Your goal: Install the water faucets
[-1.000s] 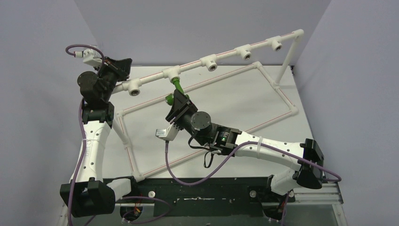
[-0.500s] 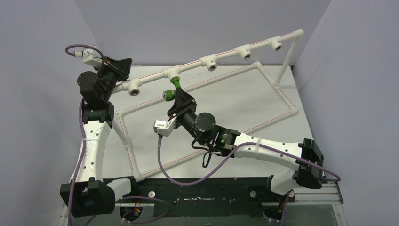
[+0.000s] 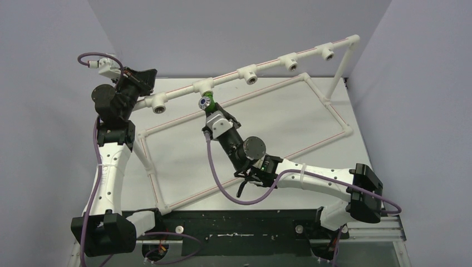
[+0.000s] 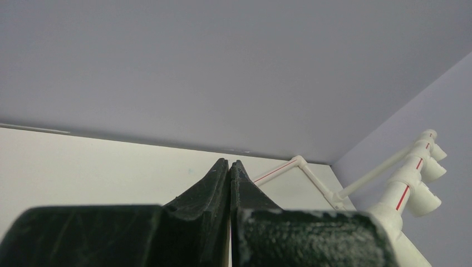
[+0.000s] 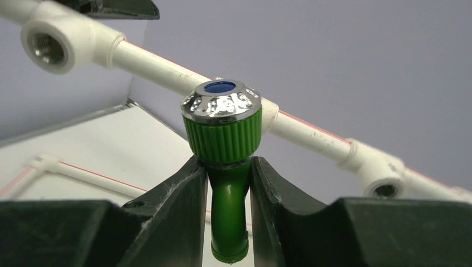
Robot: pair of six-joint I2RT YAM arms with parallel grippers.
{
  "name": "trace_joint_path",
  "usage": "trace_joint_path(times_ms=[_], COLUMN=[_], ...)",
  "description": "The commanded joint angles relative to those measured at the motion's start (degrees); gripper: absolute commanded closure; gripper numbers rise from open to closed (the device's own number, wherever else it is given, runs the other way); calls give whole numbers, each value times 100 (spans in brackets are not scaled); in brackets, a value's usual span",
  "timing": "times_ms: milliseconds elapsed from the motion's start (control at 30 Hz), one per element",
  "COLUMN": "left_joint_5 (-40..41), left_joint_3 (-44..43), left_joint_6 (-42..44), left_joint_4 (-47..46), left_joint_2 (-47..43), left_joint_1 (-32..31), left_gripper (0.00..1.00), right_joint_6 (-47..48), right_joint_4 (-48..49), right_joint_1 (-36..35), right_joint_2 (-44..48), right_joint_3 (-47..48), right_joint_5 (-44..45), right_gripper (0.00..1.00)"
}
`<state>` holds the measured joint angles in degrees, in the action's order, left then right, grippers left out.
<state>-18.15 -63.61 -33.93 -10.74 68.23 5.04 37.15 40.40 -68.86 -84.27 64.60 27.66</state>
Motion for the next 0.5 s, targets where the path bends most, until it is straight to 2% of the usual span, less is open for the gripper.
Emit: trace_joint_path(times_ms=[0, 233, 467], left_joint_5=[-83, -110, -118], left_joint_3=[848, 851, 860], left_joint_6=[-25, -40, -44], left_joint_4=[1839, 1822, 1806], left_joint_2=[745, 729, 718], left_joint_1=[120, 129, 129], left_gripper=[100, 100, 100], right_joint_6=[-2484, -4627, -6647], right_joint_4=[1473, 1481, 924], right_joint_1=[72, 151, 162], right_joint_2=[178, 91, 134], right_joint_3=[-67, -181, -187], right_joint_5=[1125, 1726, 2149], right_gripper=[100, 100, 100])
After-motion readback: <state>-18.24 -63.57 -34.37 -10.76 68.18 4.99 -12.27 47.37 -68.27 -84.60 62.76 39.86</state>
